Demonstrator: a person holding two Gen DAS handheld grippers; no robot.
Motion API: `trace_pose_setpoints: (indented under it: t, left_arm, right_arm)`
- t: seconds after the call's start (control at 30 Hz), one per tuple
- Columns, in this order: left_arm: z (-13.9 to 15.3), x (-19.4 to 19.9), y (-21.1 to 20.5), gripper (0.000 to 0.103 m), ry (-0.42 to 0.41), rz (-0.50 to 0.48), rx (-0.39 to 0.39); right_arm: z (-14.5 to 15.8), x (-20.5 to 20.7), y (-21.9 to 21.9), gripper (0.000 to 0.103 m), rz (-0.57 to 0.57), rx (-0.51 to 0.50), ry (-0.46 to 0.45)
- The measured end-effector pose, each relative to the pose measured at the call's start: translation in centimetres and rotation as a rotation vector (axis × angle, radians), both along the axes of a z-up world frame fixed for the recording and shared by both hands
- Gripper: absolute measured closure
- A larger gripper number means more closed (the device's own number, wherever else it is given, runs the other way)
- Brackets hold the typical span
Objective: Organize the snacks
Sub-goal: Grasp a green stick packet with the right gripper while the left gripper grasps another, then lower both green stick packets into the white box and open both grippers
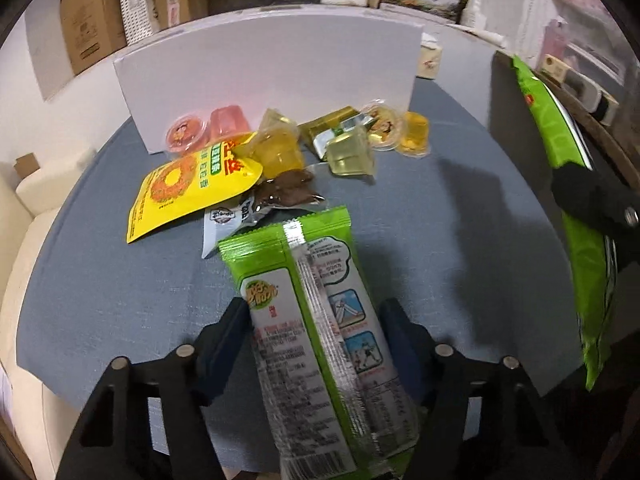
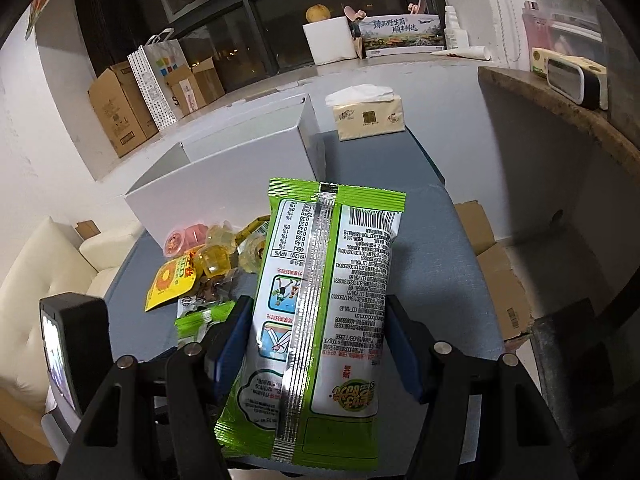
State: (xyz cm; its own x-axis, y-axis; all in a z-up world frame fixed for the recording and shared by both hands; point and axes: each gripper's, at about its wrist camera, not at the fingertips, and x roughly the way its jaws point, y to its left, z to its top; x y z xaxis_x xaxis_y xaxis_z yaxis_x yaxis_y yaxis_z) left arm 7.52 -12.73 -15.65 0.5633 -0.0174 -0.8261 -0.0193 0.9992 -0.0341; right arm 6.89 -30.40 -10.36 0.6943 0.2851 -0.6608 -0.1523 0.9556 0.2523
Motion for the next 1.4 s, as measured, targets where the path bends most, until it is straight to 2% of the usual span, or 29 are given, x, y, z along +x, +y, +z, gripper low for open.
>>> trace_pose_setpoints:
  t: [0.07, 0.3, 0.4, 0.43, 0.47, 0.5, 0.6, 0.7, 0.73, 0.8, 0.83, 0.87, 0.9, 0.97, 1.03, 1.07, 1.2, 1.4]
  left_arm:
    - [0.4, -0.6, 0.3, 0.034, -0.010, -0.019, -0.009]
    - [3.7, -4.5, 2.7, 0.038, -0.140, -0.146, -0.018]
    - [5.4, -4.2, 4.0, 0.044, -0.194, -0.145, -0.035]
    - [6.2, -4.0, 4.7, 0.077, -0.215, -0.140, -0.036]
    - [6.7, -3.3, 5.1, 0.086, -0.221, -0.139, -0.033]
    - [6.9, -2.3, 5.8, 0.086, -0.212, -0.143, -0.039]
    - [5.4, -0.5, 7.1, 0.086, -0.176, -0.129, -0.061]
    - [2.5, -0.1, 7.1, 0.087, -0.117, -0.130, -0.074]
    - [1.7, -0.1, 7.0, 0.091, -0.089, -0.131, -0.097]
    - [1.5, -0.8, 6.6, 0.091, -0.101, -0.147, -0.143]
    - [1.7, -1.4, 5.9, 0.088, -0.117, -0.182, -0.136]
    - [1.8, -1.8, 5.3, 0.071, -0.120, -0.213, -0.127]
    - [1.9, -2.3, 5.1, 0.061, -0.119, -0.247, -0.146]
    - [2.3, -3.3, 5.2, 0.023, -0.151, -0.266, -0.154]
    - [2.9, -3.9, 5.5, 0.003, -0.169, -0.285, -0.157]
    - [3.2, -4.3, 5.8, 0.000, -0.183, -0.291, -0.166]
    - [4.2, -4.7, 7.3, 0.000, -0.182, -0.248, -0.139]
    - [4.4, -4.2, 9.2, 0.000, -0.190, -0.197, -0.148]
  right_arm:
    - [0.3, -0.1, -0.1, 0.034, -0.001, 0.004, -0.007]
    - [1.6, -0.4, 0.7, 0.034, 0.024, 0.010, -0.042]
    - [2.6, 0.3, 1.8, 0.034, 0.045, 0.002, -0.063]
    - [2.9, 0.7, 2.2, 0.034, 0.054, -0.001, -0.071]
    - [3.4, 1.3, 2.8, 0.034, 0.065, -0.010, -0.085]
    - [3.6, 1.7, 3.3, 0.034, 0.071, -0.021, -0.092]
    - [3.7, 2.6, 4.6, 0.034, 0.077, -0.033, -0.090]
    - [2.8, 2.3, 5.2, 0.034, 0.077, -0.034, -0.098]
    - [2.2, 2.3, 5.2, 0.034, 0.076, -0.031, -0.074]
    - [1.4, 2.3, 5.1, 0.034, 0.075, -0.026, -0.045]
    - [1.2, 2.0, 5.0, 0.034, 0.078, -0.039, -0.049]
    - [1.1, 1.8, 4.8, 0.034, 0.077, -0.056, -0.048]
    - [1.2, 1.7, 4.4, 0.034, 0.070, -0.057, -0.048]
    - [1.5, 1.4, 3.3, 0.034, 0.054, -0.028, -0.059]
    - [2.1, 1.0, 2.4, 0.034, 0.040, -0.016, -0.078]
    - [2.4, 0.8, 2.1, 0.034, 0.044, -0.004, -0.093]
    - [3.8, 1.2, 2.8, 0.034, 0.078, 0.005, -0.125]
    - [6.6, 6.1, 7.2, 0.034, 0.186, -0.033, -0.166]
